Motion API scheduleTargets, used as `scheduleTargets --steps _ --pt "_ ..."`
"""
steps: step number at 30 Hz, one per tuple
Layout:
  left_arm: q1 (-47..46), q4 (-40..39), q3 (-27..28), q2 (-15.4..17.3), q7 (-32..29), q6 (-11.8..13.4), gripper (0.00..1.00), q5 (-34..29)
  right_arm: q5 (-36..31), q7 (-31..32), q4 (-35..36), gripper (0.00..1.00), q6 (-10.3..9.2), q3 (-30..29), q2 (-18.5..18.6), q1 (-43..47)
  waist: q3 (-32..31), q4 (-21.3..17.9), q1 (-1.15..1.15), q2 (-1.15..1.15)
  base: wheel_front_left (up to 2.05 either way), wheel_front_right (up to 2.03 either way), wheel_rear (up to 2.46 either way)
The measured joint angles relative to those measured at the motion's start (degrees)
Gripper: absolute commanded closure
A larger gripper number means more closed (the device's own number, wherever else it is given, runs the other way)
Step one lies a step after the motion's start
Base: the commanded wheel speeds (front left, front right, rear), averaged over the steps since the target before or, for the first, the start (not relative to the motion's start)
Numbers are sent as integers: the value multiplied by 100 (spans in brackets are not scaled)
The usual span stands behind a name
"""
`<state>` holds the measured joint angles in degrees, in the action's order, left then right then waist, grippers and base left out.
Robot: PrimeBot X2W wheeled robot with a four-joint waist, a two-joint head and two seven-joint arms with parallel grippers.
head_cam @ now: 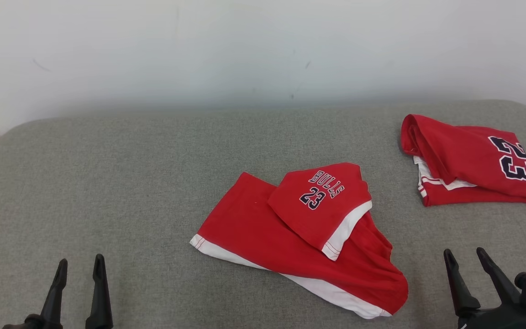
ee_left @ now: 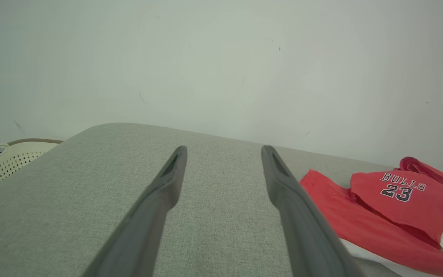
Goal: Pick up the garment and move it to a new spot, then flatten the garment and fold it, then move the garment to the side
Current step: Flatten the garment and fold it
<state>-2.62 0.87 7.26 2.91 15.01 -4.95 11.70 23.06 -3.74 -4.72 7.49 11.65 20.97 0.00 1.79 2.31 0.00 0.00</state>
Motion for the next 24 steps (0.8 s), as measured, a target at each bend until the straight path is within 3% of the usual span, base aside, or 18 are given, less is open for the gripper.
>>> scheduleTargets --steps 10,24 --pt "160 -29 74 -1 0 70 0 -85 -345 -745 63 0 0 -157 -738 69 -114 16 0 0 0 0 0" --pt "262 143 121 30 0 107 0 -443 -697 -996 -189 0 0 148 -1110 -32 -264 89 0 0 0 0 0"
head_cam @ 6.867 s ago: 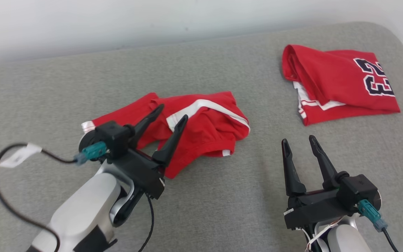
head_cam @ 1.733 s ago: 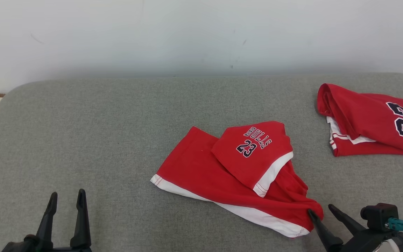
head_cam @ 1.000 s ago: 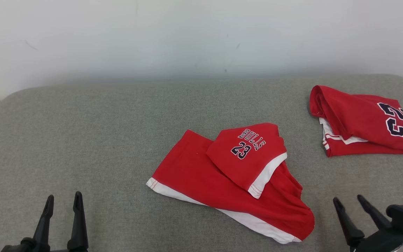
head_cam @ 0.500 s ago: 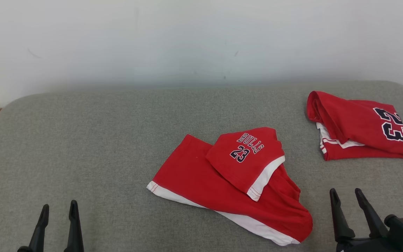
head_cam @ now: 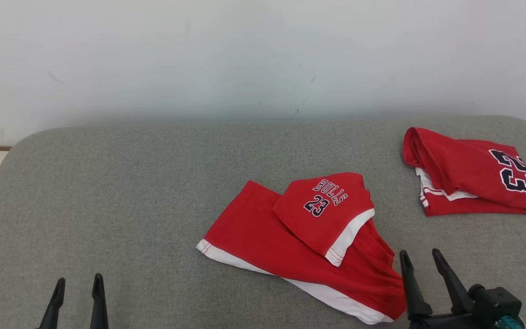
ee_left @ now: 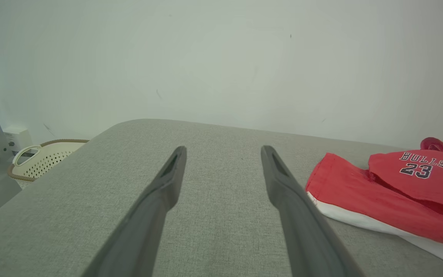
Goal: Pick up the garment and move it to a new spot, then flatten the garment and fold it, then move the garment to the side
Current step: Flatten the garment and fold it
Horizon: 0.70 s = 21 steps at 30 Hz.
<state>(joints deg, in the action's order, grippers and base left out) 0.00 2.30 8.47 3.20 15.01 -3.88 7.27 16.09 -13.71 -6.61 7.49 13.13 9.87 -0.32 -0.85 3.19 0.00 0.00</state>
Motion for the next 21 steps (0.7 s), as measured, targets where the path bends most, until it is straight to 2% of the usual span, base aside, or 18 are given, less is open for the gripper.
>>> scheduleTargets --steps 9,21 --pt "1 155 -163 94 0 -156 0 -124 -101 -51 -133 0 0 142 -68 -61 -15 18 0 0 0 0 0" --pt "1 225 -205 121 0 -211 0 -81 -237 -64 -127 0 0 124 -90 -62 6 4 0 0 0 0 0"
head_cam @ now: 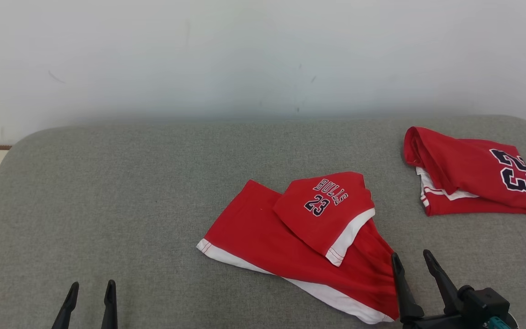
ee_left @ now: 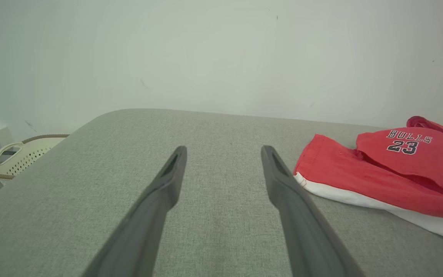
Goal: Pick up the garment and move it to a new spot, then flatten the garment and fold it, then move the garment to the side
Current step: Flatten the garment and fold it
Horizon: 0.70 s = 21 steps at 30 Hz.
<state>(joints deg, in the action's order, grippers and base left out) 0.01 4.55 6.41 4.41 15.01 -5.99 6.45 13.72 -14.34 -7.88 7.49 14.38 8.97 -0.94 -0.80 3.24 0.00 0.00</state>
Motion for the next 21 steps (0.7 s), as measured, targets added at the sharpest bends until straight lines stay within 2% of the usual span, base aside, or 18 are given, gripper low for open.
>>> scheduleTargets --steps 21 --pt "-4 38 20 -2 0 -41 0 1 -70 -13 -26 0 0 -37 -30 -31 41 -23 0 0 0 0 0"
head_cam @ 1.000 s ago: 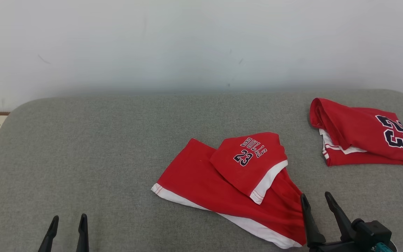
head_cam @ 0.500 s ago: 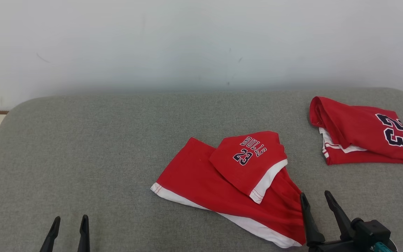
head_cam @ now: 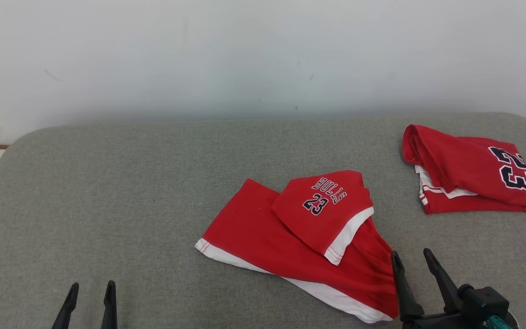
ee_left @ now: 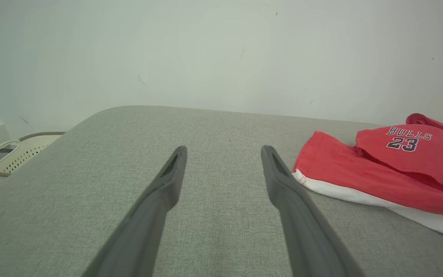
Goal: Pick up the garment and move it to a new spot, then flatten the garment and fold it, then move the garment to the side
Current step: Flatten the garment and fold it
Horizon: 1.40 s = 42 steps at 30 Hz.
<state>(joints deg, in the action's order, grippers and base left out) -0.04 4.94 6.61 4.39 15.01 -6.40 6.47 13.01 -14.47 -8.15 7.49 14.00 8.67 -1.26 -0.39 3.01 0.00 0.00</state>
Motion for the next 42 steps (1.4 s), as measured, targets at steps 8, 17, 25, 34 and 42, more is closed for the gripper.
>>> scheduleTargets --steps 8,17,25,34,42 --pt "-9 16 4 -5 0 -5 0 0 -3 -13 4 0 0 -3 4 -34 6 -27 0 0 0 0 0" --pt "-18 9 -14 -19 0 -5 0 -1 -3 -19 2 0 0 -3 3 -33 -9 -25 0 0 0 0 0" --pt "-141 176 -244 20 1 -57 0 175 86 -11 2 0 0 91 51 -25 -37 6 0 0 0 0 0" --pt "-833 641 -2180 1470 -264 -105 0 1506 527 335 134 0 0 969 599 -46 147 -195 0 0 0 0 0" --pt "-1811 555 -4208 3273 -435 -105 0 2991 773 601 180 0 0 1607 943 -112 542 -445 -1 0 0 0 0"
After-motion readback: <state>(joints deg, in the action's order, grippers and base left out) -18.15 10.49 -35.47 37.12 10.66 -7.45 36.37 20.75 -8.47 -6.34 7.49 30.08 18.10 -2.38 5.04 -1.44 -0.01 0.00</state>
